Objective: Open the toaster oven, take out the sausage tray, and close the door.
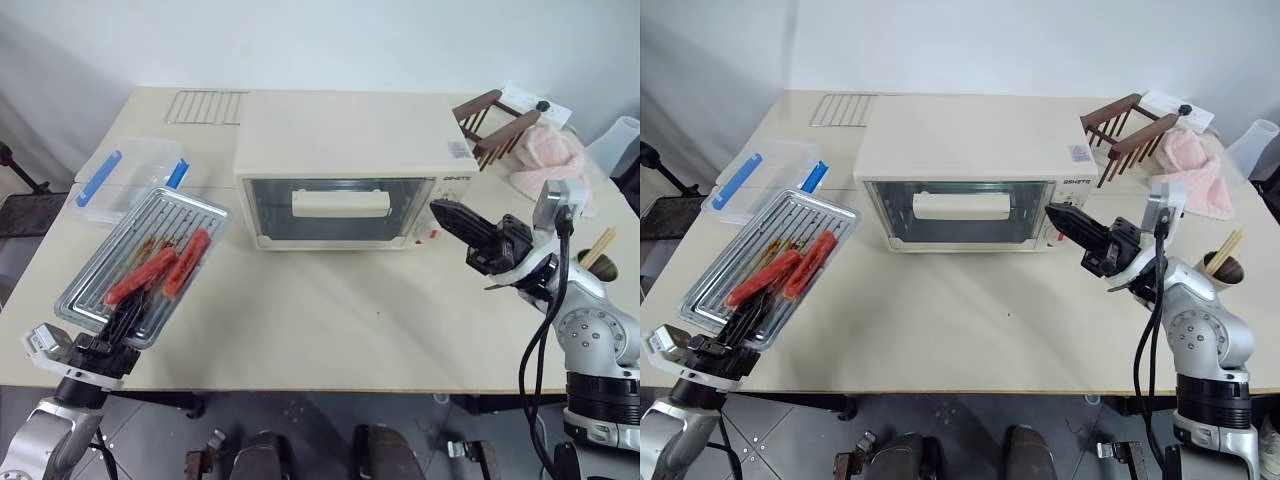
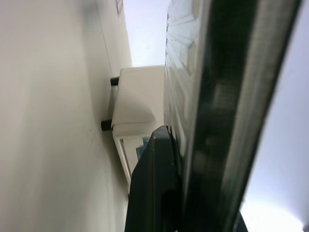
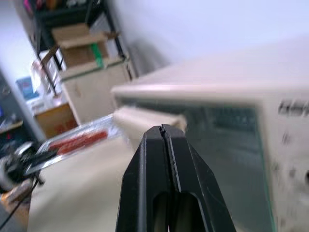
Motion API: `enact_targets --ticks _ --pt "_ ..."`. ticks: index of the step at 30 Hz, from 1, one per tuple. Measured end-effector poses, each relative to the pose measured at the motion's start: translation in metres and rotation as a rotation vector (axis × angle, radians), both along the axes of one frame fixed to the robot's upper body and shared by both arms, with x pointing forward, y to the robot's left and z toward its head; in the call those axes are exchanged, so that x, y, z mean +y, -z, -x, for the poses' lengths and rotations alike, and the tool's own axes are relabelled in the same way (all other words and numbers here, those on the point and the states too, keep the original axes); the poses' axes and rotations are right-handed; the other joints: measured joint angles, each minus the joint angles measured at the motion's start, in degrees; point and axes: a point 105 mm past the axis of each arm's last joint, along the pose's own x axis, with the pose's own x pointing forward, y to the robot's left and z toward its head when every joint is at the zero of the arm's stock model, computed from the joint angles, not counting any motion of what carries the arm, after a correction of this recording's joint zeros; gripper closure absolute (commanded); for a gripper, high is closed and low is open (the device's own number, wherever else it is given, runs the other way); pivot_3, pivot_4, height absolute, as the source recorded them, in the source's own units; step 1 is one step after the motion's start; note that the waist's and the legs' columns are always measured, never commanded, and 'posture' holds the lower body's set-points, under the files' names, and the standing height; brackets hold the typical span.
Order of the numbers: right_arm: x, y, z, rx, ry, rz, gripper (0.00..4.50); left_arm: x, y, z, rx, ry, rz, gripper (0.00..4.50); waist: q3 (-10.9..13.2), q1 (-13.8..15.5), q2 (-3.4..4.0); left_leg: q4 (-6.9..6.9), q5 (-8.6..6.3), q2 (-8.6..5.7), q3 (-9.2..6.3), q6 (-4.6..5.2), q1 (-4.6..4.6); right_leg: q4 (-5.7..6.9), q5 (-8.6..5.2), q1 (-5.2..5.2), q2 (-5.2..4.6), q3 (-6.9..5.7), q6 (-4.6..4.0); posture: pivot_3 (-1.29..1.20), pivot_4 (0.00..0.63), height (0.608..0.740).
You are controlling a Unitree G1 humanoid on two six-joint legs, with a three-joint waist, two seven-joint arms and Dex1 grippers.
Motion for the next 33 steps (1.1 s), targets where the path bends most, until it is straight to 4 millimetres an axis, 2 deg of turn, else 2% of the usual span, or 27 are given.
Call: enact_targets --ticks 6,7,9,12,16,22,28,33 --pt "0.006 0.025 0.028 -0.056 -0.035 0.213 2.0 -0.007 0.004 0.016 0.045 0.204 -0.072 4.5 0.0 0.09 0.01 -0.09 -0.1 -0.02 0.08 -0.02 -0.05 -0.14 0.0 -0.07 0.0 0.03 0.0 0.0 0.15 0.74" --pt "0.006 0.031 0.033 -0.076 -0.035 0.25 1.78 -0.006 0.004 0.018 0.05 0.226 -0.075 4.5 0.0 0.1 0.0 -0.09 -0.11 -0.02 0.07 -0.05 -0.04 -0.15 0.0 -0.07 0.02 0.01 0.0 0.0 0.15 0.74" --pt "0.002 0.043 0.04 -0.105 -0.012 0.311 1.03 -0.005 0.006 0.022 0.069 0.269 -0.073 4.5 0.0 -0.07 0.01 -0.1 -0.12 -0.02 0.11 -0.07 -0.04 -0.17 0.0 -0.08 0.02 0.02 -0.01 0.0 0.15 0.74" --pt "-0.01 0.053 0.05 -0.141 0.062 0.378 0.15 -0.013 0.011 0.03 0.167 0.441 -0.11 4.5 0.03 -0.18 0.05 -0.12 -0.14 0.02 0.14 -0.13 -0.03 -0.15 -0.01 -0.13 0.0 0.08 -0.02 0.0 0.15 0.74" --pt "-0.014 0.056 0.054 -0.144 0.071 0.401 0.07 -0.03 0.012 0.025 0.175 0.571 -0.1 4.5 0.06 -0.24 0.13 -0.12 -0.14 0.07 0.22 -0.14 -0.01 -0.12 -0.01 -0.2 -0.01 0.19 -0.02 0.0 0.15 0.74" --pt "-0.023 0.058 0.067 -0.109 0.055 0.434 0.07 -0.058 0.015 -0.001 0.192 0.719 -0.097 4.5 0.06 -0.02 0.13 -0.18 -0.14 0.05 0.21 -0.15 -0.01 -0.05 -0.02 -0.25 -0.02 0.23 -0.03 0.0 0.15 0.74" --pt "-0.037 0.069 0.085 -0.067 0.086 0.471 0.07 -0.095 0.025 -0.035 0.224 0.808 -0.212 4.5 0.04 1.23 0.16 -0.12 -0.11 -0.16 0.3 -0.11 0.03 -0.01 0.0 -0.22 0.0 0.25 0.0 0.0 0.15 0.74" --pt "-0.045 0.074 0.094 -0.068 0.115 0.49 0.07 -0.112 0.026 -0.049 0.215 0.862 -0.302 4.5 -0.06 2.63 0.33 -0.04 -0.06 -0.22 0.27 -0.04 0.09 -0.01 0.05 -0.1 -0.02 0.27 0.1 0.0 0.15 0.74"
